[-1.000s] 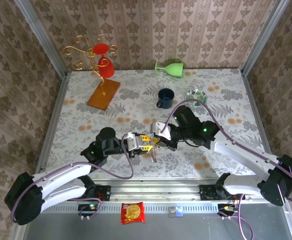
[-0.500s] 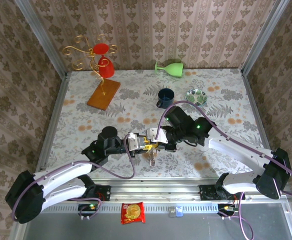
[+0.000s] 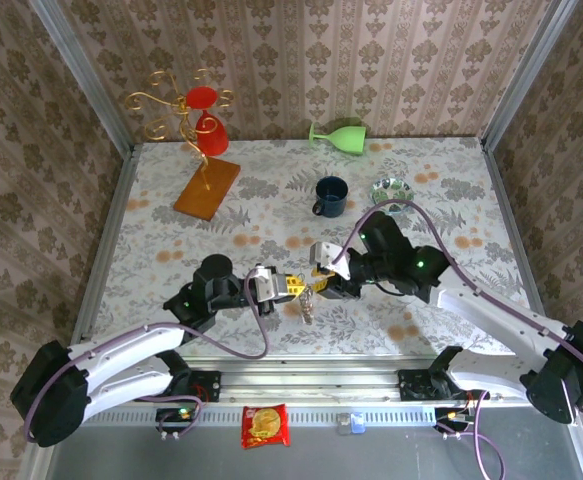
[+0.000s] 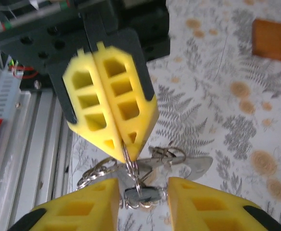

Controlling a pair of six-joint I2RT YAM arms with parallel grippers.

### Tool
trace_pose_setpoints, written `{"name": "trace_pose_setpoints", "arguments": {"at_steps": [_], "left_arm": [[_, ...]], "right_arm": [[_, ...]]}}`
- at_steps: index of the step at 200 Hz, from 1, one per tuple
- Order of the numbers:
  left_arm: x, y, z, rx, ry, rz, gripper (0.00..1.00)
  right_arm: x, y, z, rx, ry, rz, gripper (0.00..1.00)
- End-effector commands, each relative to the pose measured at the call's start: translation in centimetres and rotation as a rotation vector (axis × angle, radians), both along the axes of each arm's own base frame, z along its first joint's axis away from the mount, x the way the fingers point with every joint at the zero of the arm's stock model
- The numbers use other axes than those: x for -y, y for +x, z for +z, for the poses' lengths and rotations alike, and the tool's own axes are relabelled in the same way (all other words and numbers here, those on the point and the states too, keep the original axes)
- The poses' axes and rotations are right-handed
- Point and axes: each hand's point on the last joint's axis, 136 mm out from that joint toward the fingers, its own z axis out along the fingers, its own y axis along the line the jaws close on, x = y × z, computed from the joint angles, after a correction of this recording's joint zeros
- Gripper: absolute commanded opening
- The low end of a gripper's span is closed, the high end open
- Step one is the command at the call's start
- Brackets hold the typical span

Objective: Put the keys on the keyring

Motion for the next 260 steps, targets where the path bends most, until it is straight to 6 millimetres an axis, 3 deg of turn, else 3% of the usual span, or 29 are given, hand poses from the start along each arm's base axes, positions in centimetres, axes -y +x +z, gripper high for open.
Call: {"name": "trace_pose_setpoints", "arguments": {"at_steps": [1,104,157,178,187,192,202,207,260], "left_arm": [[0.2,-0.2,2.3,0.004,-0.123,-0.016,0.00],[-0.3,-0.5,3.0,-0.080,-0.214,-0.067,0.00],[-0.2,-0.5,3.2,-0.079,-0.222,-0.077,0.00],[-0.3,-0.4,3.3,-0.074,-0.224,-0.071,0.00],[-0.4,-0.1,3.2,-0.072,-0.224,-0.053,0.00],[-0.4,0.1,3.1,-0.073,-0.220,-0.037,0.06],[-0.4,0.6,2.7,-0.075,-0.197,-0.004,0.30],[-0.4,0.9,2.5,-0.070,-0.179,0.009,0.35],[-0.7,0.5,1.1,-0.028,-0.024,0.009,0.31]], "right_arm": [[-0.7,-0.5,1.6,-0.026,0.125,0.016,0.37],[-1.2,0.0,-0.3,-0.076,0.156,-0.011,0.32],[-1.6,0.1,0.3,-0.077,0.185,-0.003,0.13],[-1.6,0.0,0.4,-0.082,0.183,0.005,0.00],[-1.5,0.0,0.4,-0.080,0.175,0.007,0.00],[-1.5,-0.1,0.4,-0.080,0.170,0.007,0.00],[-1.3,-0.1,0.4,-0.073,0.154,0.008,0.00],[-1.2,0.0,0.5,-0.067,0.145,0.006,0.00],[-0.4,-0.5,-0.8,0.010,-0.096,0.037,0.00]]}}
